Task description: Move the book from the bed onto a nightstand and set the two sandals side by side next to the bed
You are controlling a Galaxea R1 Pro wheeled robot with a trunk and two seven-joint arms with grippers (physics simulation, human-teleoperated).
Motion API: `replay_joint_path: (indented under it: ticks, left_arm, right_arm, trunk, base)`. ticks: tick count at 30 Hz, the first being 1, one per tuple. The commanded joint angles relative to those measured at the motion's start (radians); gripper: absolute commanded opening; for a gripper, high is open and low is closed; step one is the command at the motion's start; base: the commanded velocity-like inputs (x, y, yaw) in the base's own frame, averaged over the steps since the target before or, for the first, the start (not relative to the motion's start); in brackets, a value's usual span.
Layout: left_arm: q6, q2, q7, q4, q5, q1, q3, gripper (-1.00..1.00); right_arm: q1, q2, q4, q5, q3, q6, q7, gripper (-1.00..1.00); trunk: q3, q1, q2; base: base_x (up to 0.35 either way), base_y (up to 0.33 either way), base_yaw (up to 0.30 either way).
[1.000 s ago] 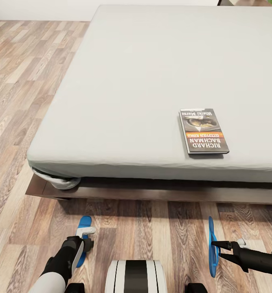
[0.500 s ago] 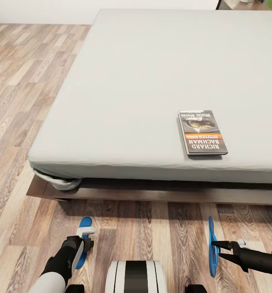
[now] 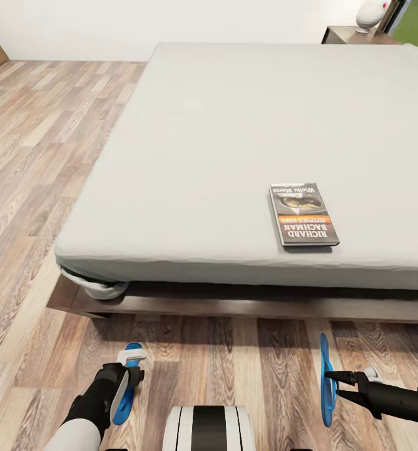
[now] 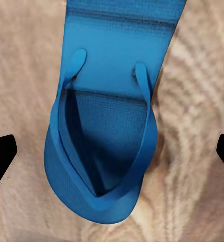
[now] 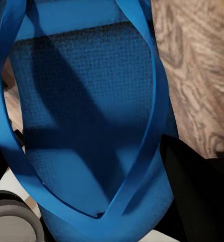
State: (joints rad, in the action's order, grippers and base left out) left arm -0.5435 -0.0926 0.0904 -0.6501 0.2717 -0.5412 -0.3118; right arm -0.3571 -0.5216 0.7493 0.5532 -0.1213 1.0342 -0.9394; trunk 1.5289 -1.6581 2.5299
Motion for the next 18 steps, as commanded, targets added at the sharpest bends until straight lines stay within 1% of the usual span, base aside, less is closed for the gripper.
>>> replay_joint_path:
  ticks: [1,4,6,7,8,9,10,11,12,14,15,16,18]
  left_arm:
    - [-0.004,-0.001,-0.001,-0.002,0.003,0.0,-0.004,1.0]
    - [-0.006,0.001,-0.005,-0.004,0.001,0.0,-0.005,1.0]
    - [-0.007,0.02,-0.027,-0.013,-0.001,0.0,-0.005,1.0]
    - [-0.008,0.033,-0.057,-0.022,-0.003,0.0,-0.005,1.0]
    - [-0.01,0.048,-0.104,-0.034,-0.007,0.0,-0.006,1.0]
    - [-0.012,0.07,-0.166,-0.046,-0.016,0.0,-0.006,1.0]
    - [-0.013,0.083,-0.203,-0.051,-0.023,0.0,-0.006,1.0]
    - [-0.014,0.11,-0.281,-0.058,-0.038,0.0,-0.006,1.0]
    - [-0.017,0.149,-0.409,-0.064,-0.064,0.0,-0.006,1.0]
    - [-0.029,0.195,-0.579,-0.068,-0.097,0.0,-0.006,1.0]
    - [-0.034,0.213,-0.657,-0.069,-0.109,0.0,-0.006,1.0]
    - [-0.039,0.236,-0.756,-0.069,-0.12,0.0,-0.006,1.0]
    - [-0.042,0.253,-0.842,-0.069,-0.128,0.0,-0.006,1.0]
  right_arm:
    - [0.0,0.0,0.0,-0.006,-0.001,0.003,-0.006,-1.0]
    - [0.0,0.0,0.0,-0.007,-0.002,0.003,-0.006,-1.0]
    - [0.0,0.0,-0.001,-0.007,-0.001,0.002,-0.006,-1.0]
    - [0.0,0.0,-0.002,-0.008,-0.002,0.002,-0.006,-1.0]
    - [0.0,0.0,-0.002,-0.008,-0.002,0.002,-0.006,-1.0]
    - [0.0,0.0,-0.002,-0.008,-0.002,0.002,-0.005,-1.0]
    - [0.0,0.0,-0.003,-0.009,-0.002,0.002,-0.005,-1.0]
    - [0.0,0.0,-0.003,-0.009,-0.002,0.001,-0.005,-1.0]
    - [0.0,0.0,-0.004,-0.01,-0.003,0.001,-0.004,-1.0]
    - [0.0,0.0,-0.005,-0.011,-0.003,-0.001,-0.002,-1.0]
    - [0.0,0.0,-0.006,-0.012,-0.003,-0.003,0.0,-1.0]
    - [0.0,0.0,-0.009,-0.015,-0.003,-0.006,0.004,-1.0]
    - [0.0,0.0,-0.02,-0.024,-0.002,-0.013,0.009,-1.0]
  trunk:
    - [-0.003,0.001,0.0]
    - [-0.015,0.002,-0.001]
    - [-0.023,0.003,-0.001]
    - [-0.027,0.003,-0.001]
    - [-0.03,0.004,-0.002]
    - [-0.034,0.004,-0.002]
    - [-0.038,0.005,-0.002]
    - [-0.042,0.005,-0.002]
    - [-0.046,0.006,-0.003]
    - [-0.054,0.006,-0.003]
    - [-0.058,0.007,-0.003]
    - [-0.058,0.007,-0.003]
    - [-0.058,0.007,-0.003]
  base:
    - [0.0,0.0,0.0]
    - [0.0,0.0,0.0]
    - [0.0,0.0,0.0]
    - [0.0,0.0,0.0]
    - [0.0,0.0,0.0]
    - [0.0,0.0,0.0]
    - [0.0,0.0,0.0]
    - [0.0,0.0,0.0]
    - [0.0,0.0,0.0]
    - [0.0,0.0,0.0]
    - [0.0,0.0,0.0]
    - [0.0,0.0,0.0]
    - [0.0,0.0,0.0]
